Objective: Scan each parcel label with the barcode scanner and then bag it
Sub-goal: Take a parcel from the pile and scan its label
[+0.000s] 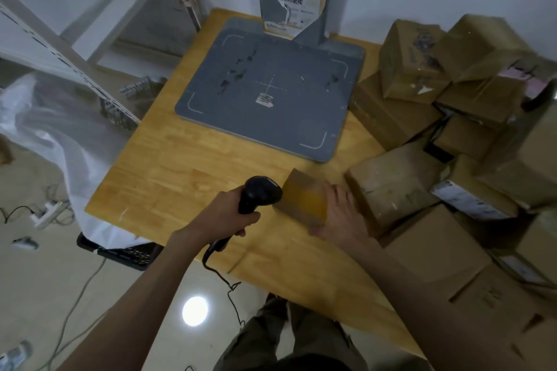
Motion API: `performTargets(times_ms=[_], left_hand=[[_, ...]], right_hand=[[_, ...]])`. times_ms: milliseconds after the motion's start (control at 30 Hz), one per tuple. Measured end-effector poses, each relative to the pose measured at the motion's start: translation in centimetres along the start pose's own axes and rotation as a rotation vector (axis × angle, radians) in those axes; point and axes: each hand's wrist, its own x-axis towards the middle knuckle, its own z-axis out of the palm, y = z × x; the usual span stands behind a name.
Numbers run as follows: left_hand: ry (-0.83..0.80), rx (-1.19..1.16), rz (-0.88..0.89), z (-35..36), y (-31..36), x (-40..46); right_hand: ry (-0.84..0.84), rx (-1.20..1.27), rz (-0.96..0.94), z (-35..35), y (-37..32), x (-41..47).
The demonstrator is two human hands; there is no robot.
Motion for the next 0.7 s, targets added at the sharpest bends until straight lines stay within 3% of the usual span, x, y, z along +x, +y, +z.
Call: performTargets(times_ms=[200,400,467,700], left_hand=[[-0.015,-0.004,0.016,0.2,0.1,-0.8],[0.003,0.021,0.046,-0.6,0.7,-0.8],[-0.003,0.018,0.045,-0.6,0.5,-0.9],[-0.027,0.022,0.043,-0.1,-0.9,-1.7]], right_hand=[[-0.104,0.206,0.166,-0.3,0.4,-0.1],[0.216,0.027,0.005,1.2,-1.4,-2.6],[0.243,0.000,-0.061,2.3,-1.1,-3.9],[0.056,0.002,-0.131,2.6,-0.7,-5.2]])
